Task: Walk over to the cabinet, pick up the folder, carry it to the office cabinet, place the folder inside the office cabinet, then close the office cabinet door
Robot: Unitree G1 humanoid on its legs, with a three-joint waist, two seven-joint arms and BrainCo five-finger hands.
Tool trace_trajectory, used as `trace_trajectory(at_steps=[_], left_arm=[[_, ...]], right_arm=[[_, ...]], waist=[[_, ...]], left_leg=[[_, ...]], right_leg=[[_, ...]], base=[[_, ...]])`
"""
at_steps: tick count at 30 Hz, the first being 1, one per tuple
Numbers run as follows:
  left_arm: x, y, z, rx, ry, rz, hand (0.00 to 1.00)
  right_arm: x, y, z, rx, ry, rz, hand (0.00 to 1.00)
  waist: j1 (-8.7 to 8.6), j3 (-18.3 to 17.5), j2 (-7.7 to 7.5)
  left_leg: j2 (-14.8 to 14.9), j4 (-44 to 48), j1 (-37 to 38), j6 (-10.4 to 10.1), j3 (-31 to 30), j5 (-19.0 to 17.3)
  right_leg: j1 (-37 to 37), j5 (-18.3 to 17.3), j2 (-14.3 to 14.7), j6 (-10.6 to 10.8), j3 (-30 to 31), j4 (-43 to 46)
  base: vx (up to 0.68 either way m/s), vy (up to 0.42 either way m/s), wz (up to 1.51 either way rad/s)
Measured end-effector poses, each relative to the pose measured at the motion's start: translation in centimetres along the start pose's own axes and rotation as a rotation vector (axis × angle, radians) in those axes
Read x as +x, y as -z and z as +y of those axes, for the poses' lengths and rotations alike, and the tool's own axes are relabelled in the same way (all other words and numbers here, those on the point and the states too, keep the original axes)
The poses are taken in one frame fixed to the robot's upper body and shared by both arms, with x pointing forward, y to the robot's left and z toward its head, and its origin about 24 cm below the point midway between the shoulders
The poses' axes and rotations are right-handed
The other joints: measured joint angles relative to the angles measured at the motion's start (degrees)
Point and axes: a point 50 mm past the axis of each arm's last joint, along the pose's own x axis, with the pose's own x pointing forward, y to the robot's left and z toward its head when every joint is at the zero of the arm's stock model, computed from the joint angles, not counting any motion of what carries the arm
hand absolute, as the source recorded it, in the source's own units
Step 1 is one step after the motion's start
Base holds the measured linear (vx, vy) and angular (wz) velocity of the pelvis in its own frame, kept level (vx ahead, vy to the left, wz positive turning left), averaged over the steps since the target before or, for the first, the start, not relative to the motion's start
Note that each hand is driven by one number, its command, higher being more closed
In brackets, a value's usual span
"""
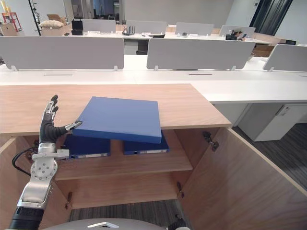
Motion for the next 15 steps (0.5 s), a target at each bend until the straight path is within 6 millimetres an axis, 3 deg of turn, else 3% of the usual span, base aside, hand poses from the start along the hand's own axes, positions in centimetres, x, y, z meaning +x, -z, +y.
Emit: trace_trajectory(at_steps=[6,15], left_arm=[[-0.1,-0.5,0.5,-0.030,-0.018,-0.013,0.00],[-0.3,-1.1,-1.0,-0.051,0.088,-0.040,0.00]], right_arm=[[0.0,0.1,0.2,-0.001,-0.020,0.006,0.00],[0.0,0.0,0.2,0.000,-0.020,-0.001,0.00]], waist=[[0.36,0.2,-0.60],[-0.08,0.2,-0.66]], left_leg=[[-0.1,0.0,0.7,-0.1,-0.2,-0.6],[-0.1,0.0,0.0,0.0,-0.4,-0.6]], right_leg=[[0.9,-1.0,-0.3,0.6,-0.3,0.6],[0.3,-1.2,-0.3,0.8,-0.4,0.4]], base=[[-0.05,0.001,0.03],[0.00,0.000,0.00]])
